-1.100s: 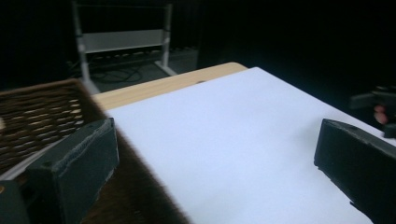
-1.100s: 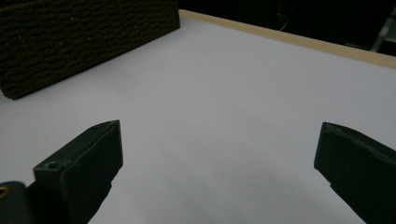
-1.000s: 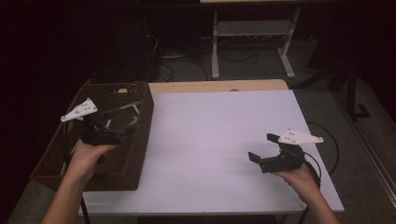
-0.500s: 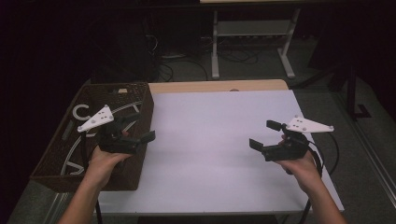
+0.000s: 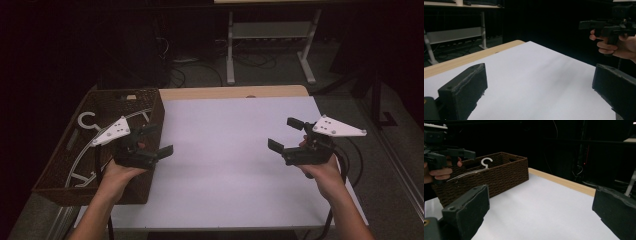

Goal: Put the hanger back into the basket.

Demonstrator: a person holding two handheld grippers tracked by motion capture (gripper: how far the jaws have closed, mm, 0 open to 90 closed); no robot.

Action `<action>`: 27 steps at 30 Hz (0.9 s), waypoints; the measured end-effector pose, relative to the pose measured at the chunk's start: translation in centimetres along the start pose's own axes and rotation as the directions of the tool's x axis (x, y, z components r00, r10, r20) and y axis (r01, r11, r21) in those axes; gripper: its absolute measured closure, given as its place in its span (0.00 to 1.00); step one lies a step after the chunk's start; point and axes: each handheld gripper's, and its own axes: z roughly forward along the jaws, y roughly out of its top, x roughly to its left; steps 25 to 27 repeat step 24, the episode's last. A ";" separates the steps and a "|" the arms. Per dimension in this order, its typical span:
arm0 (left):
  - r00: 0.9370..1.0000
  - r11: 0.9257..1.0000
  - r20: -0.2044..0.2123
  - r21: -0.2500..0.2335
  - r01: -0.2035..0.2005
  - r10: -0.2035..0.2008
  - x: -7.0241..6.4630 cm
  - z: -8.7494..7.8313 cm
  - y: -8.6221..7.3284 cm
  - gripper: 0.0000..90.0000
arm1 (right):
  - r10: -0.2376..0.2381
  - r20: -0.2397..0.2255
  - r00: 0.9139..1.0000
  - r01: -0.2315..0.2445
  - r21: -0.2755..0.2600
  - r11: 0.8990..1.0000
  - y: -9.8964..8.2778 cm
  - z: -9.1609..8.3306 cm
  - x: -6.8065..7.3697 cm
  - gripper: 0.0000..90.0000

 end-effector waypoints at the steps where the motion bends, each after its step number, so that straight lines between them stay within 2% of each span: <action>1: 1.000 1.000 0.001 0.001 -0.001 0.001 0.0 0.0 0.0 0.00 | -0.005 -0.001 1.000 0.005 -0.007 1.000 0.1 0.0 0.0 0.01; 6: 1.000 1.000 0.003 -0.013 0.001 -0.001 0.1 -0.2 -0.1 0.00 | -0.017 -0.012 1.000 0.017 -0.015 1.000 0.5 -0.1 0.3 0.01; 17: 1.000 1.000 0.010 -0.011 0.010 -0.009 0.3 -0.2 -0.1 0.00 | -0.029 -0.018 0.999 0.029 0.004 1.000 0.4 0.1 0.5 0.01; 27: 1.000 1.000 0.008 -0.002 0.002 -0.002 0.3 -0.2 -0.1 0.00 | -0.026 -0.017 1.000 0.026 0.007 1.000 0.4 0.1 0.5 0.01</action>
